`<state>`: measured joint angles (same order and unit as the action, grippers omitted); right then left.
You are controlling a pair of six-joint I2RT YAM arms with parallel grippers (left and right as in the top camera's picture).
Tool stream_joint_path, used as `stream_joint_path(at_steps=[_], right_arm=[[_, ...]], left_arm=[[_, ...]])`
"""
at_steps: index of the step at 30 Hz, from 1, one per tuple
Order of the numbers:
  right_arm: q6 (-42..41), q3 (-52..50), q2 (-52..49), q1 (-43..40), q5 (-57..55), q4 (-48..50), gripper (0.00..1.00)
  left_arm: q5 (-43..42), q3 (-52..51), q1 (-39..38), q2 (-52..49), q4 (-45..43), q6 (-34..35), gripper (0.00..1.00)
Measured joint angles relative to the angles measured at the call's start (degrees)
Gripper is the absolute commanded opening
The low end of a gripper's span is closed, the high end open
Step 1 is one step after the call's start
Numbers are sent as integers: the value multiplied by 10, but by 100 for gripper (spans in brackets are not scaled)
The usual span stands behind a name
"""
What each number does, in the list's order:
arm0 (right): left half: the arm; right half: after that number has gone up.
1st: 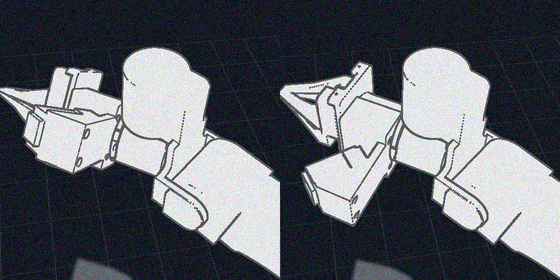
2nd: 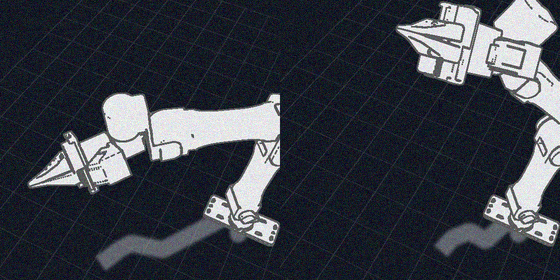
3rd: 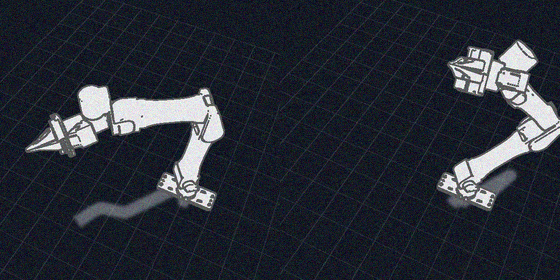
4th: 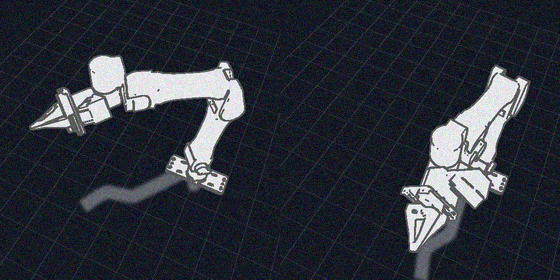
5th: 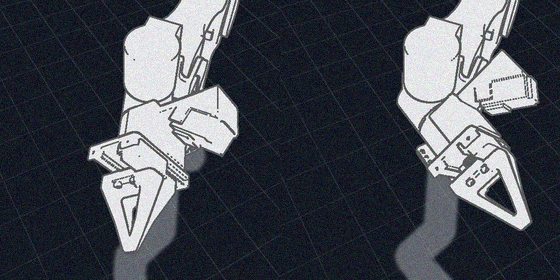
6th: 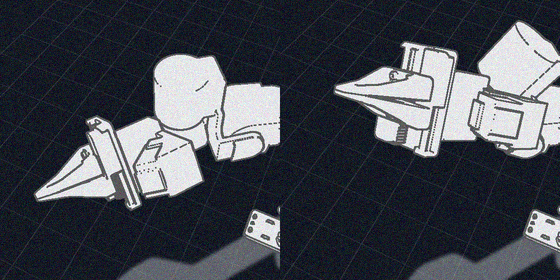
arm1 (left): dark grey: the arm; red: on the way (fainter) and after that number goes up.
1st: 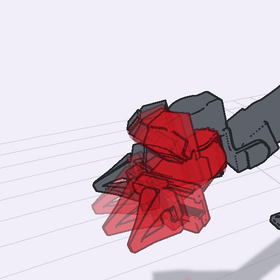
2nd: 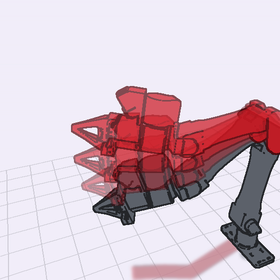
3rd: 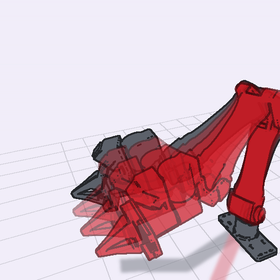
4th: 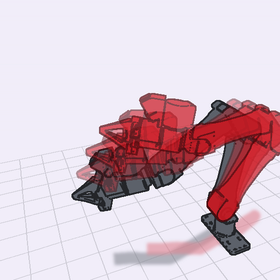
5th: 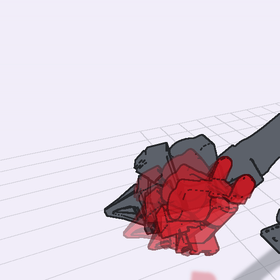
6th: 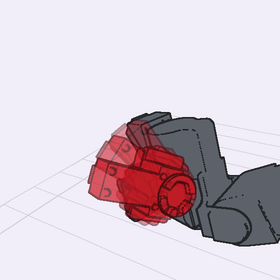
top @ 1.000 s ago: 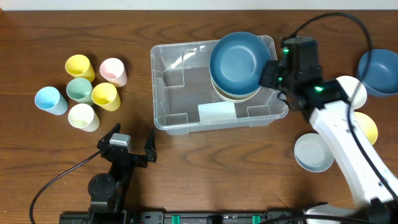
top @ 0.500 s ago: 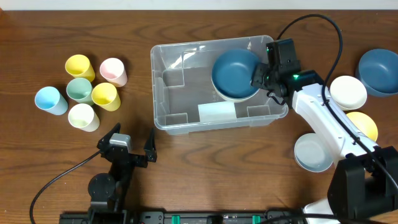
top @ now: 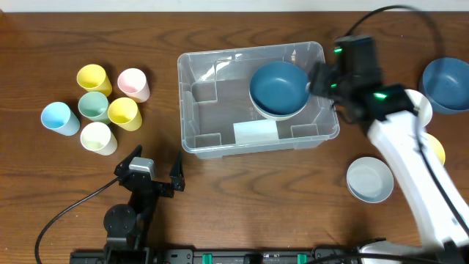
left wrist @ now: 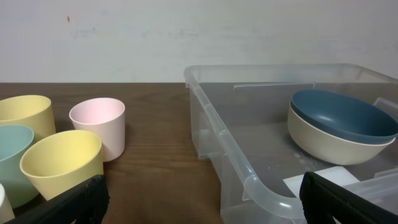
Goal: Pack container
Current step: 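Place the teal bowl into the beige bowl in the container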
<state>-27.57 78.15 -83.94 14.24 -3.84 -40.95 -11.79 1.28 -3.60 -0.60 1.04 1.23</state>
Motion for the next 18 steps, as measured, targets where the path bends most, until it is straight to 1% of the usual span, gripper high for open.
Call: stream_joint_path(at_steps=[3,6,12,14,17,18], right_arm=[[3,23,52,-29,-21,-32,66],[7,27,90,-83,-49,-70,67],[6,27,89,-214,-78,-110,69],[-4,27,86,-278,-82,-116,69],[-16,27,83,-340,-83,-116,69],[-24,27,80,-374,-82,-115,69]], left_arm=[[0,0,0,0,0,0,98],[0,0,0,0,0,0,98],[0,0,0,0,0,0,98],[0,0,0,0,0,0,98],[0,0,0,0,0,0,98],[0,0,0,0,0,0,98]])
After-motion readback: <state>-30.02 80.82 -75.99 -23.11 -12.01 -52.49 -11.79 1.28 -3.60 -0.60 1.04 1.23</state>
